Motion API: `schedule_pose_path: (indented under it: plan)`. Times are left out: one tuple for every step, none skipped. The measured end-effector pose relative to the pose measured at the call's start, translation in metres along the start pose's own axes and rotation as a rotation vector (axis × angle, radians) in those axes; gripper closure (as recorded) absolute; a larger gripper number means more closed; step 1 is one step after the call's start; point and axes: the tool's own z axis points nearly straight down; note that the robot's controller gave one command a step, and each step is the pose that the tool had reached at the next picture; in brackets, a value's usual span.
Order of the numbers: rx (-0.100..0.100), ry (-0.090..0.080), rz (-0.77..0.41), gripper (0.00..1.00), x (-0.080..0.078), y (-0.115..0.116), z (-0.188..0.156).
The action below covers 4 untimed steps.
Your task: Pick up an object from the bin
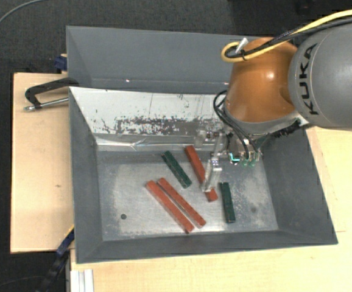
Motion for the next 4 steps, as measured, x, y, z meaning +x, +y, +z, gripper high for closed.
schedule_pose_path:
  plan:
    - [0.001,-0.002,-0.251,0.00,0.060,0.033,0.048]
    - [-0.001,-0.010,-0.102,0.00,0.017,0.061,0.104]
    - [-0.001,-0.011,-0.101,1.00,0.016,0.061,0.102]
    - [-0.001,-0.011,-0.101,0.00,0.016,0.061,0.104]
